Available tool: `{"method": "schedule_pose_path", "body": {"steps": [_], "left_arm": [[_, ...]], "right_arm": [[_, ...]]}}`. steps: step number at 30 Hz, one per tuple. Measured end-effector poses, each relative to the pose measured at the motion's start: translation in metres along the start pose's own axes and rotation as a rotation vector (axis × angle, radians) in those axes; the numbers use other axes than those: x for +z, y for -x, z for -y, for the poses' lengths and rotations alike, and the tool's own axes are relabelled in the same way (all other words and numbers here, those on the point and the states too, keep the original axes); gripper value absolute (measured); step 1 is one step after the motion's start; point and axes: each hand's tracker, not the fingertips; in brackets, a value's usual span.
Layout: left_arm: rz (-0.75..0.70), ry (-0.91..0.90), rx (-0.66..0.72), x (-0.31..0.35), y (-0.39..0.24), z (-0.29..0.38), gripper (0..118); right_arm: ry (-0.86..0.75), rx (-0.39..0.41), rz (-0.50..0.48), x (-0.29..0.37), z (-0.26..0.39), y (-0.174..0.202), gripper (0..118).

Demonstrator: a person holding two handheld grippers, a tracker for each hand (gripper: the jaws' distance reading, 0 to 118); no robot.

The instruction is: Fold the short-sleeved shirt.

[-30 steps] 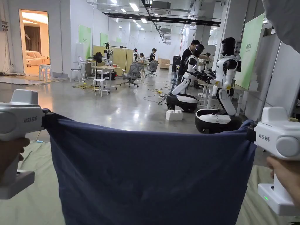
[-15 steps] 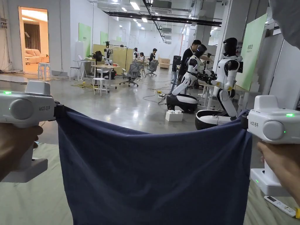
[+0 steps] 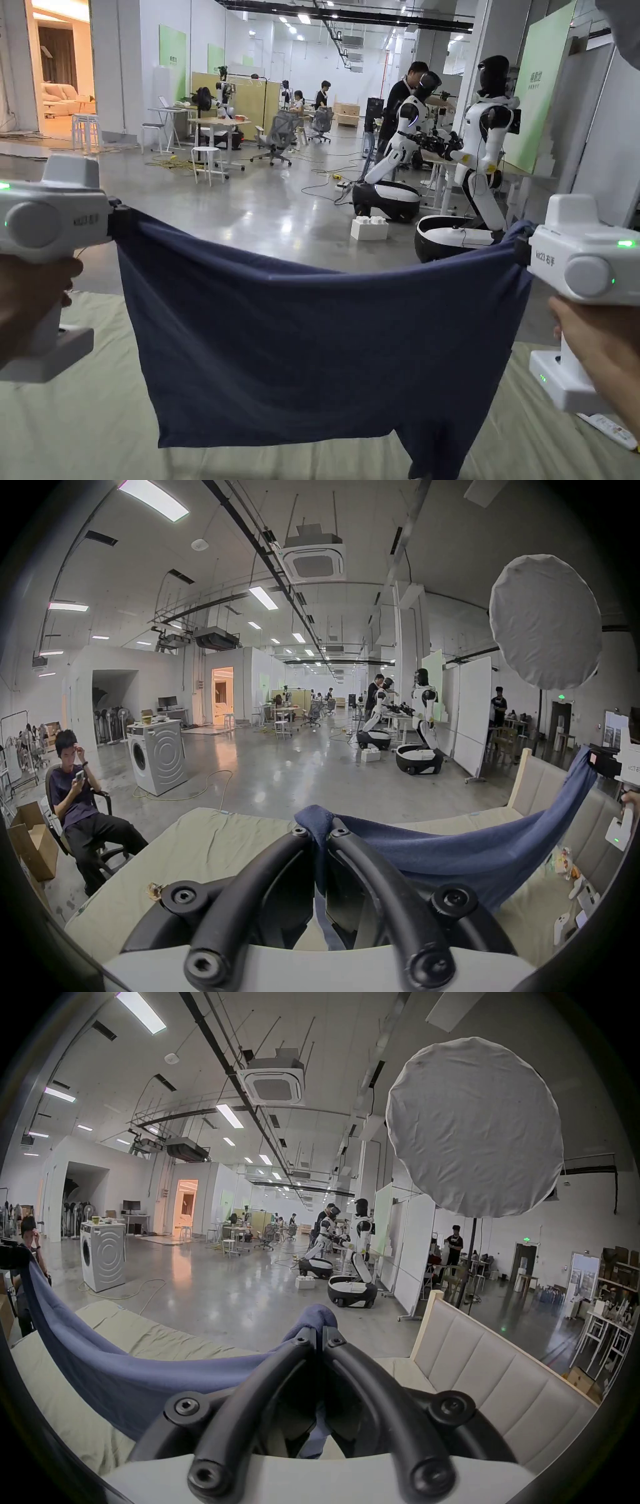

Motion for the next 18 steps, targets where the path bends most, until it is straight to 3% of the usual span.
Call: {"method": "schedule_pose_path", "body": {"steps": [8, 11, 15, 18], "left_arm": [[0.025, 0.084, 0.021, 0.053, -0.008, 0.104, 5], [0.026, 0.104, 0.023, 0.089, -0.010, 0.145, 5], [0.027, 0.140, 0.035, 0.131, -0.006, 0.189, 5], [0.037, 0.166, 0.059, 0.144, 0.015, 0.229, 5]], "right_arm": [[0.081, 0.046, -0.001, 0.049, 0.097, 0.005, 2], [0.136, 0.031, -0.014, 0.078, 0.136, -0.002, 2], [0.167, 0.081, -0.019, 0.119, 0.185, -0.003, 2], [0.215, 0.057, -0.018, 0.153, 0.220, -0.005, 2]]}}
